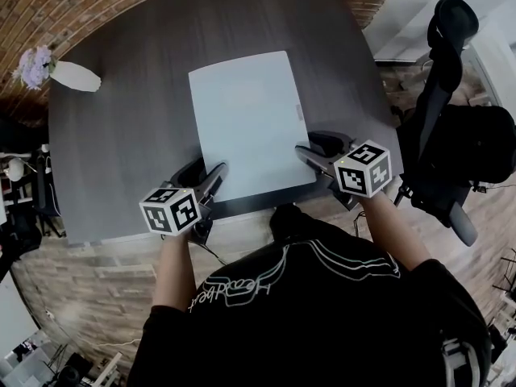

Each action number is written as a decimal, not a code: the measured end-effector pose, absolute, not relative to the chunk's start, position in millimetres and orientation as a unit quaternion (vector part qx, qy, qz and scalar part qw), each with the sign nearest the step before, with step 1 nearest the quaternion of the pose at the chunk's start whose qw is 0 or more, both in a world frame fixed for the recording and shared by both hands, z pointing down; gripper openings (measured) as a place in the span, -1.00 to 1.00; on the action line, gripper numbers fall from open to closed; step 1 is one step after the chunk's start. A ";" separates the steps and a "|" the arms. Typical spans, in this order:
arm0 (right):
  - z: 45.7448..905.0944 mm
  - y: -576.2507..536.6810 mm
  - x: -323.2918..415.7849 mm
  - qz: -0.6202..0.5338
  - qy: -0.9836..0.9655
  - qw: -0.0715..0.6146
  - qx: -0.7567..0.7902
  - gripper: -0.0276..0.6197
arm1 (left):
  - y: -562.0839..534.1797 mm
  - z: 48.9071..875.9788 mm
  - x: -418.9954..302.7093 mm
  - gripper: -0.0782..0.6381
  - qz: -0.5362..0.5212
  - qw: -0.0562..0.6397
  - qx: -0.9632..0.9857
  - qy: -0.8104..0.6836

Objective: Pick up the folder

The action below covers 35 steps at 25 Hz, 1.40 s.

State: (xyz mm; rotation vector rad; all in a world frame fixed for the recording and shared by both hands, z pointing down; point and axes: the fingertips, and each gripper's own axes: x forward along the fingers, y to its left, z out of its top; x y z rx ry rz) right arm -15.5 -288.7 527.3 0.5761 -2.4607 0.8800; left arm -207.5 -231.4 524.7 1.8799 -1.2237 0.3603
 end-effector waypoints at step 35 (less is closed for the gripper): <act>526.9 -238.0 -1.5 0.295 -0.898 0.232 0.228 -0.38 | -180.8 526.2 -194.2 -0.05 0.142 0.416 0.753 -0.489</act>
